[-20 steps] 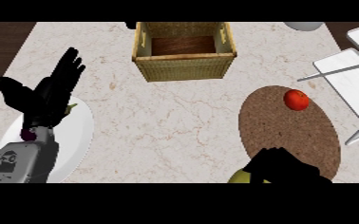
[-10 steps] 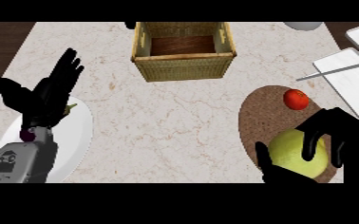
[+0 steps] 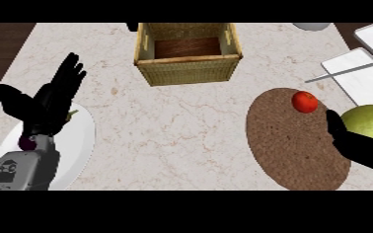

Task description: Pick the lemon from the placemat and place it in the tiered shelf

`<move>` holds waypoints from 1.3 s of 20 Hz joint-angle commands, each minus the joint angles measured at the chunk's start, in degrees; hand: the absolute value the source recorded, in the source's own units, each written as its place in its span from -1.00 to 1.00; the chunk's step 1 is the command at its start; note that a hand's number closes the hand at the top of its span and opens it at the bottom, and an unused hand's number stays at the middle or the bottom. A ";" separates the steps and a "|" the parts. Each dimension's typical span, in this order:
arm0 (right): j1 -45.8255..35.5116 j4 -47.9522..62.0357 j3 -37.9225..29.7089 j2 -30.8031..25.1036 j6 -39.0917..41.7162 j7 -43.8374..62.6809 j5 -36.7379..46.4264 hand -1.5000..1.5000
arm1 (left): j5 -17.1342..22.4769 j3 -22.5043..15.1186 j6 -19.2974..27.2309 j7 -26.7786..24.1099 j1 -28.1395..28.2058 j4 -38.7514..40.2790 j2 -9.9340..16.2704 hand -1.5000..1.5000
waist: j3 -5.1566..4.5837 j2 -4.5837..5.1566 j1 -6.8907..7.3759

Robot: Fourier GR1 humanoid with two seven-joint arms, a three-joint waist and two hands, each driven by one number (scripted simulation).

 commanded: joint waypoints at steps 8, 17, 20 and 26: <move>-2.22 11.03 -38.02 -13.57 4.98 -15.36 -34.74 1.00 | -0.12 0.60 -0.68 -1.18 1.45 -0.14 0.00 0.00 | -0.05 -0.01 -0.37; 0.49 37.18 -43.72 -28.37 -0.04 -30.53 -36.73 1.00 | -1.54 0.84 -1.35 -0.64 -3.20 3.50 -0.15 0.00 | -0.15 0.50 1.26; 2.48 40.19 -43.64 -30.51 -1.30 -33.21 -38.43 1.00 | -1.72 -0.63 -0.44 3.52 -1.96 -2.11 -1.59 0.00 | -0.16 0.35 1.41; 1.40 49.44 -46.02 -33.32 -7.02 -30.46 -36.44 1.00 | -1.60 0.66 -1.38 0.72 -0.40 -1.58 -1.52 0.00 | -0.15 0.48 1.95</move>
